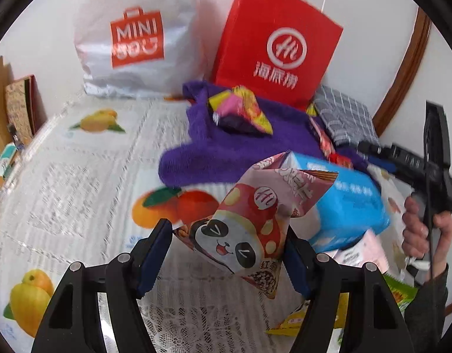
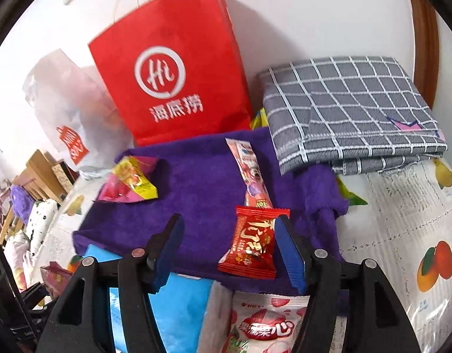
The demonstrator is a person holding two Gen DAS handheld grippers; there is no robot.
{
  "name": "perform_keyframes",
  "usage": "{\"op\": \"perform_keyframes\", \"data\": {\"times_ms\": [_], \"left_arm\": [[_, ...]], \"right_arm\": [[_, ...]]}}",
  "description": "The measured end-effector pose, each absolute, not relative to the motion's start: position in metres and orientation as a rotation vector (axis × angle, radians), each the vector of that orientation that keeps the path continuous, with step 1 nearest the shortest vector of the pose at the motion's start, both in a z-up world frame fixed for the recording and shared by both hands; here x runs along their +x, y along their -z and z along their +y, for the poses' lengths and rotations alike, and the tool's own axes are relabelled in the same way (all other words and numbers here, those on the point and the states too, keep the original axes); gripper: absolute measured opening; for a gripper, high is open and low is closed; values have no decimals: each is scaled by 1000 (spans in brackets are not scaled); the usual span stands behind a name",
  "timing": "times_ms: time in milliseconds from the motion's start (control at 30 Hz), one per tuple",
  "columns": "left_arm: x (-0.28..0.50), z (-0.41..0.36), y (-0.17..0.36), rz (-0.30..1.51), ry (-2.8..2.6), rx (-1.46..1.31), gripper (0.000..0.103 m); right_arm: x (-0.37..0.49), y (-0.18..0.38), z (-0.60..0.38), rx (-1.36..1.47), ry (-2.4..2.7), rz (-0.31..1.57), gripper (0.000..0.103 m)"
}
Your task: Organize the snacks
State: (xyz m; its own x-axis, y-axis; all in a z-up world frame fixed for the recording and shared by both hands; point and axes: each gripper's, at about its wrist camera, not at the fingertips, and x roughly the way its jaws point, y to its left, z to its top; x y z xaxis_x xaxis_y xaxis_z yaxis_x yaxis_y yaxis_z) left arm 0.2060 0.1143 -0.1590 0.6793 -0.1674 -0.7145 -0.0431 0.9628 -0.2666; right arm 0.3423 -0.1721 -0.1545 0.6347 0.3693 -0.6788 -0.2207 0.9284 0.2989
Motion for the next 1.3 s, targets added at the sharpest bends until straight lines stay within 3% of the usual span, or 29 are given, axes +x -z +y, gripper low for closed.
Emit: {"op": "perform_keyframes", "data": {"times_ms": [400,833,1100,1167,1300], "left_arm": [[254,69,98,826,194,-239,70],[344,80,126,910,35,-253,70],[356,81,158,958,-32,-217,71],[358,77,159,980,-22,-205,78],[357,73,159,1001,-5,-218,80]], "right_arm": [[327,137,-175,219,-385,784,64],[328,137,-176,196,-360,782,64],[325,137,-173,184,-381,770,64],[327,140,-170,175,-376,784,64],[329,145,-169,174,-377,800,64]]}}
